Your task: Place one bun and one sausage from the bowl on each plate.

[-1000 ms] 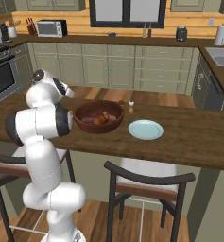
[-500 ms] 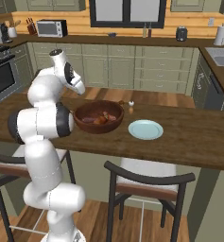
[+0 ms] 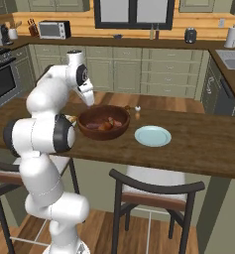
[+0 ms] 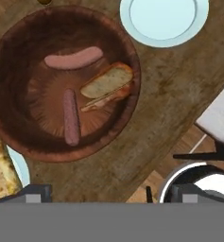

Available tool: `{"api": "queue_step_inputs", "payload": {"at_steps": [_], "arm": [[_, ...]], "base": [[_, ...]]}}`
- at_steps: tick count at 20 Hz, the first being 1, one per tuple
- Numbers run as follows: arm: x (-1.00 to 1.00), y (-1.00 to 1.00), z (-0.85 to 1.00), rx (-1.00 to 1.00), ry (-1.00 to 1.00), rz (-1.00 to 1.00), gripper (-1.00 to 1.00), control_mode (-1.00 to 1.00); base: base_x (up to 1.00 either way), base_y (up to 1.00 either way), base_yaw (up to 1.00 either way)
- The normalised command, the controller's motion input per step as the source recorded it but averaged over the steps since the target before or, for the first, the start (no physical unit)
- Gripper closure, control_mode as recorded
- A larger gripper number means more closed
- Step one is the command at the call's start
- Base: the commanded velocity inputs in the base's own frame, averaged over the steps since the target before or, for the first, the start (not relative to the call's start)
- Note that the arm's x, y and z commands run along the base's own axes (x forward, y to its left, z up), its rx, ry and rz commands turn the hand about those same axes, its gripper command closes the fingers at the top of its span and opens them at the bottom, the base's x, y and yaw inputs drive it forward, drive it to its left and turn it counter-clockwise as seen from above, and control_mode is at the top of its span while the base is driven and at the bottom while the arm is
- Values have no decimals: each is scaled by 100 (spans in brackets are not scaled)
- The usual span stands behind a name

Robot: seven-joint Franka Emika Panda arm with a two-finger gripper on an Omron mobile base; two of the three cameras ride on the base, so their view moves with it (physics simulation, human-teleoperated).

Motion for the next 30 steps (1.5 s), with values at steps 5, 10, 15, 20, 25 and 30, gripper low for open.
{"api": "queue_step_inputs", "payload": {"at_steps": [5,10,15,20,25,30], "arm": [[56,-3,-56,6,1,0,-100,-100],[63,-20,-52,5,11,7,-100,-100],[25,15,-43,1,28,0,-100,-100],[4,16,-42,0,10,0,-100,-100],[0,15,-69,0,0,0,-100,-100],[6,0,-66,0,-5,0,-100,-100]], "base": [[0,0,0],[0,0,0],[0,0,0],[0,0,0],[0,0,0],[0,0,0]]}}
